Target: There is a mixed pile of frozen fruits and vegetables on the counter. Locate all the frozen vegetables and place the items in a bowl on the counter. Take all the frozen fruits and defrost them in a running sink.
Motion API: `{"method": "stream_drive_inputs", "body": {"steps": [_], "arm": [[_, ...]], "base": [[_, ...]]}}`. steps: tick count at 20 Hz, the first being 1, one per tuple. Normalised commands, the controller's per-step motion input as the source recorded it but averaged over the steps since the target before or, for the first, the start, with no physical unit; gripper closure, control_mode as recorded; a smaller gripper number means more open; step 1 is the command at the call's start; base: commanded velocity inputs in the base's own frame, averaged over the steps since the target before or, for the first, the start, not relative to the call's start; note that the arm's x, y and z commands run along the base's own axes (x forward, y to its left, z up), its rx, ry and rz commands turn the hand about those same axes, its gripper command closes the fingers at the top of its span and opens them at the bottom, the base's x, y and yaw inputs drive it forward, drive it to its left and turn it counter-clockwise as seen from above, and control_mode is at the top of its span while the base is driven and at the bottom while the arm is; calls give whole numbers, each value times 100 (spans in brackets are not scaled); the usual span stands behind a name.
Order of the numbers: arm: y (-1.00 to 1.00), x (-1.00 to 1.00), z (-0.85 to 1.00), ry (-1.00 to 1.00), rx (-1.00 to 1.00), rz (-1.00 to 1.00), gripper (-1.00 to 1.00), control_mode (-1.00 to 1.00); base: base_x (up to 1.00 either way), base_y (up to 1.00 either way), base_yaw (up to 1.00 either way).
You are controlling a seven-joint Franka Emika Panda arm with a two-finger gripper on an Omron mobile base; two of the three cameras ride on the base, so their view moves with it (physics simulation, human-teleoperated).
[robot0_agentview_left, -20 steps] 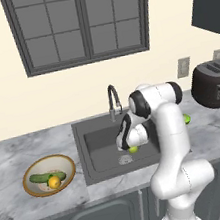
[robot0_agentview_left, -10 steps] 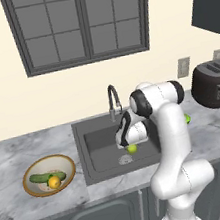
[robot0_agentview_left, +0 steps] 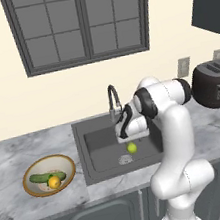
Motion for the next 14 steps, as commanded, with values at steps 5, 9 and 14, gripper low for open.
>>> {"method": "stream_drive_inputs", "body": {"steps": [5,9,14], "arm": [[-29,-12,42,6,0,0,-100,-100],[-33,-7,57,8,0,0,-100,-100],[-27,-14,60,4,0,0,-100,-100]], "base": [[0,0,0],[0,0,0],[0,0,0]]}}
